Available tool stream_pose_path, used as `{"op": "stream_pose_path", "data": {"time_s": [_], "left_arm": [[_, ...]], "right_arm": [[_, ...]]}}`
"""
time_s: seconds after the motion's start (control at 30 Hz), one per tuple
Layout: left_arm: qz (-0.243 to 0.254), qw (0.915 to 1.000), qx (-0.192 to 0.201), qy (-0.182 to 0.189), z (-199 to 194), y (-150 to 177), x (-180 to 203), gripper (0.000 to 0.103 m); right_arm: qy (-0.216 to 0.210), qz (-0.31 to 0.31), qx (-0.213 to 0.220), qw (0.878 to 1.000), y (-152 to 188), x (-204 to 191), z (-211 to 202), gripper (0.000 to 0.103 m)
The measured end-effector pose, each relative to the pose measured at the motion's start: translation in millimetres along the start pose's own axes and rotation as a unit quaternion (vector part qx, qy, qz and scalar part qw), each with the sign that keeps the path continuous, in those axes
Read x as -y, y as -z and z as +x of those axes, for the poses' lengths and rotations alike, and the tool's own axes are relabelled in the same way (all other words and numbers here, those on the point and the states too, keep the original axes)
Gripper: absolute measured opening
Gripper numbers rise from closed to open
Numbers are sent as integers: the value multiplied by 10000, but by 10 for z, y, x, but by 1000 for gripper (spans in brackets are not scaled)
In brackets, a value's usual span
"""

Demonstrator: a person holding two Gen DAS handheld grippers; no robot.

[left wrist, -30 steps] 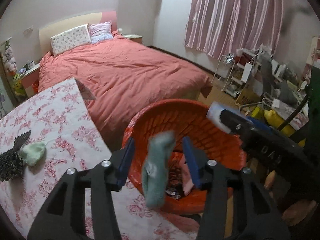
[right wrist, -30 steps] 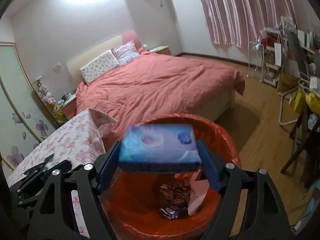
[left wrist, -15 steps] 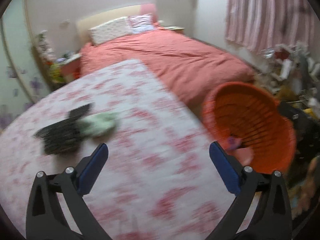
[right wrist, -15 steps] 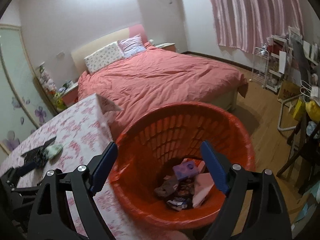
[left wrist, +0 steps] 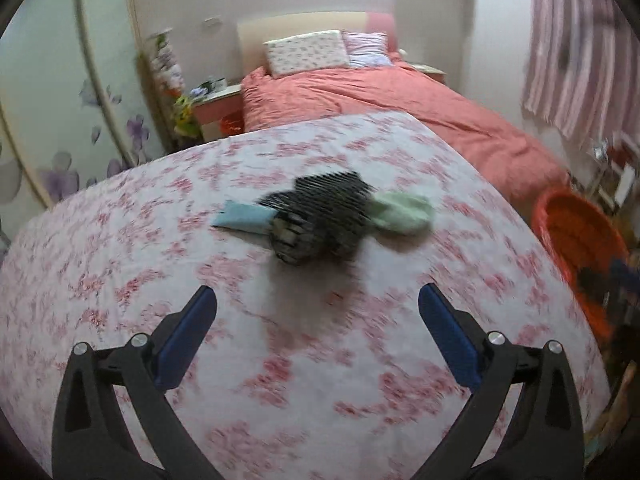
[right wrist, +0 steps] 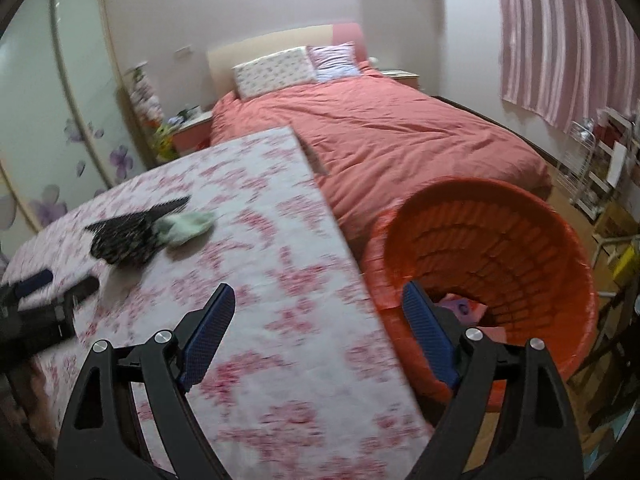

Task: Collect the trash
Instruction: 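Grasp the black mesh pad with the left tool, then grasp the black floral cloth with the right tool while the left tool holds the mesh pad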

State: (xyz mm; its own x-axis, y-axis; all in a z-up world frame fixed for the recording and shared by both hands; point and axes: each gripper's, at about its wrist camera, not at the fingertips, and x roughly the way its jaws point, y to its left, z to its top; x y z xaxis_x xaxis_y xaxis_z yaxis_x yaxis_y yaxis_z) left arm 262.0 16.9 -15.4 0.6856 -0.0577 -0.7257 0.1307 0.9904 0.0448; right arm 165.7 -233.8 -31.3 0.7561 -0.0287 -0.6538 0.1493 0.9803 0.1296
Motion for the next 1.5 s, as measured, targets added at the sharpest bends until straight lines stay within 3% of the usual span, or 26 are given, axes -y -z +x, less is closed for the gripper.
{"op": "stream_pose_path", "data": {"time_s": [0.17, 0.23, 0.37, 0.47, 0.53, 0.63, 0.73, 1.07, 1.5], "left_arm": [[-310, 9993, 130, 147, 89, -361, -136, 93], [-312, 9991, 125, 245, 179, -502, -102, 85], [-80, 9995, -177, 241, 497, -693, 65, 77], [82, 9984, -550, 141, 756, -703, 163, 59], [0, 9968, -748, 298, 846, -652, 155, 36], [-185, 9963, -670, 500, 796, -587, 75, 21], [-187, 9974, -435, 551, 626, -595, 3, 14], [-360, 9984, 166, 402, 63, -631, -382, 8], [-666, 9969, 417, -69, -360, -225, -1189, 8]], "right_arm": [[-47, -112, -77, 9999, 27, -148, 31, 85], [-61, -99, -84, 9999, 17, -180, 51, 85], [-63, -89, -91, 9999, -4, -189, 78, 85], [-58, -94, -131, 9999, 4, -192, 116, 85], [-49, -92, -162, 9998, 15, -178, 131, 85], [-40, -34, -228, 9997, 31, -156, 174, 85], [-77, 35, -291, 9995, 41, -153, 198, 85], [-210, -187, -304, 9991, 66, -445, 164, 85], [-699, -619, -203, 9954, -10, -1211, 246, 85]]}}
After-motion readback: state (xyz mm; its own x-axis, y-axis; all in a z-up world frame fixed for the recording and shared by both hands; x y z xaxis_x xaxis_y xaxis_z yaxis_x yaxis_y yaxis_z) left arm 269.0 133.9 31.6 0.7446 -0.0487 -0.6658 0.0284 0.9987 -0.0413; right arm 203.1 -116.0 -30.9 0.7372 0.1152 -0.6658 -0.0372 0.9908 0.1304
